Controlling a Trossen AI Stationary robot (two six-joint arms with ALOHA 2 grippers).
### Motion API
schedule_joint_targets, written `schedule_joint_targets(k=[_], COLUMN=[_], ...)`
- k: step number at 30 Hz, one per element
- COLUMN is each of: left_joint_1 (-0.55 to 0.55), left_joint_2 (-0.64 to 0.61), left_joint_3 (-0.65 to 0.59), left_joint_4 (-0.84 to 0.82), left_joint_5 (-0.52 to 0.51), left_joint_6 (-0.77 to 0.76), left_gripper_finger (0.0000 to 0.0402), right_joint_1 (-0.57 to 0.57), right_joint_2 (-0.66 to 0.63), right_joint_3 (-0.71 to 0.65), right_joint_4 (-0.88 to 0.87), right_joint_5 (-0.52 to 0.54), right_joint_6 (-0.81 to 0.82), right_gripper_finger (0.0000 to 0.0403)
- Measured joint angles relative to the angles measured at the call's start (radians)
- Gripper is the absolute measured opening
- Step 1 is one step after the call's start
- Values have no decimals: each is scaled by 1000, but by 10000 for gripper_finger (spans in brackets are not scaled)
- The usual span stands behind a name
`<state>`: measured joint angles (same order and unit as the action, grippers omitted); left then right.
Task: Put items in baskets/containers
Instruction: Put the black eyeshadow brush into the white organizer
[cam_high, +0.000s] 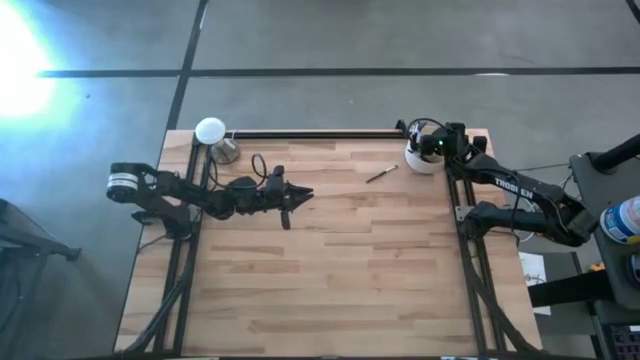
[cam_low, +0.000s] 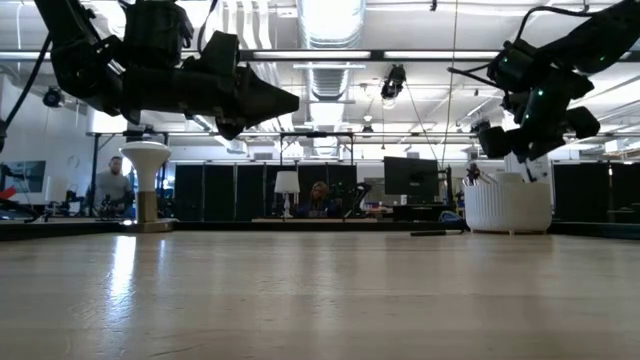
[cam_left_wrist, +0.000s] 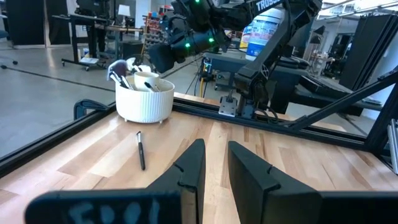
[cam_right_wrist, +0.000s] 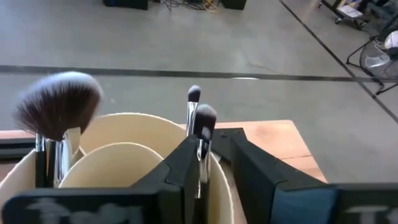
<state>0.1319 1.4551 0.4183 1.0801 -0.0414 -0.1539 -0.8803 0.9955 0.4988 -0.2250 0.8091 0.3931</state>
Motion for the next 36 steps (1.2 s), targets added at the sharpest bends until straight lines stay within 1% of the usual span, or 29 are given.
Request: schedule_joint_targets(k=[5, 8, 12, 14, 18, 21, 26, 31, 33, 36], left_joint_1=[1, 1, 1, 0, 0, -1, -5, -5, -5, -5], left_joint_2=[0, 0, 0, 0, 0, 5, 26, 49, 50, 50], left_joint_3=[0, 0, 0, 0, 0, 0, 0, 0, 0, 0], left_joint_4=[-6, -7, -19, -39, -76, -88, -118, -135, -142, -143], left_joint_5=[0, 0, 0, 0, 0, 0, 0, -1, -1, -1], left_joint_6=[0, 0, 0, 0, 0, 3, 19, 19, 18, 16], left_gripper_finger=[61, 61, 61, 61, 61, 61, 61, 61, 61, 61], right_joint_1=[0, 1, 9, 19, 63, 141, 355, 572, 628, 663], right_joint_2=[-13, -39, -101, -137, -214, -242, -222, -143, -98, -14], right_joint_3=[1, 2, 26, 36, 28, 2, -49, -68, -59, -22], right_joint_4=[-8, -20, -91, -130, -142, -140, -89, 80, 114, 133], right_joint_5=[-3, -7, -11, -48, -178, -240, -233, -216, -213, -225], right_joint_6=[-25, -62, -85, -102, -102, -67, -3, 21, 22, -13], right_gripper_finger=[96, 90, 77, 68, 44, 20, 9, 10, 15, 29])
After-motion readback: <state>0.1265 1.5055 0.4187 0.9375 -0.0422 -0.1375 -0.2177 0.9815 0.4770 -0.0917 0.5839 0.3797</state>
